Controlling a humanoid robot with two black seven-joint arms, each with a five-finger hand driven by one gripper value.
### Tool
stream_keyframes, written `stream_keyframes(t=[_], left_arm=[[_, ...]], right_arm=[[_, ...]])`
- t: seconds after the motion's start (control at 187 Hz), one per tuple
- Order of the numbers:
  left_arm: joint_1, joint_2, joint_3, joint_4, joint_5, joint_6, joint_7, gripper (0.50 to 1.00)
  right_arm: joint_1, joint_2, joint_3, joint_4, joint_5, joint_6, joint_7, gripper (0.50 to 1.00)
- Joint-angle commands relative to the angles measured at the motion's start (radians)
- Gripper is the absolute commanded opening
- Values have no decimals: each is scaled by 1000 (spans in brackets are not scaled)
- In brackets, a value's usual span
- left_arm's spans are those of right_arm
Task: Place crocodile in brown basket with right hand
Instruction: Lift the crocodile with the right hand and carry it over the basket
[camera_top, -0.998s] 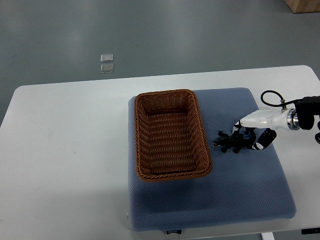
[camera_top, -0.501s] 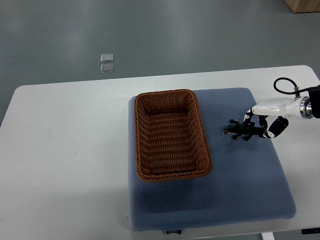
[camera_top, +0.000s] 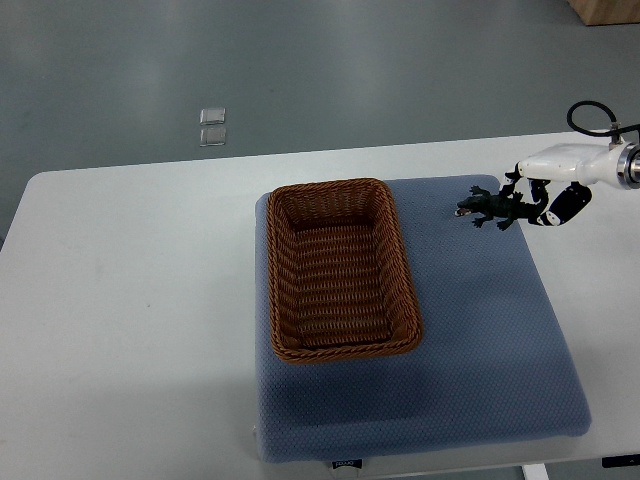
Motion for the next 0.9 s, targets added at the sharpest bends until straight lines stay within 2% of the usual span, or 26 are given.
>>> stream_keyframes(t=[0.0,0.101,0.235,0.566,0.795,0.896], left_arm=[[-1,0,0,0,0,0,-2,1000],[1,0,0,0,0,0,0,1000],[1,0,0,0,0,0,0,1000],[-1,0,0,0,0,0,0,1000],[-1,0,-2,0,0,0,0,1000],[-1,0,-2,0,0,0,0,1000]], right_arm=[[49,12,1,1,0,2,-1,500],[104,37,1,6,4,2,0,500],[159,173,-1,6,20,10,-1,500],[155,383,-16,4,13,28,-1,500],[128,466,-19,1,4,28,-3,502],[115,474,-19,-2,2,28,-4,533]])
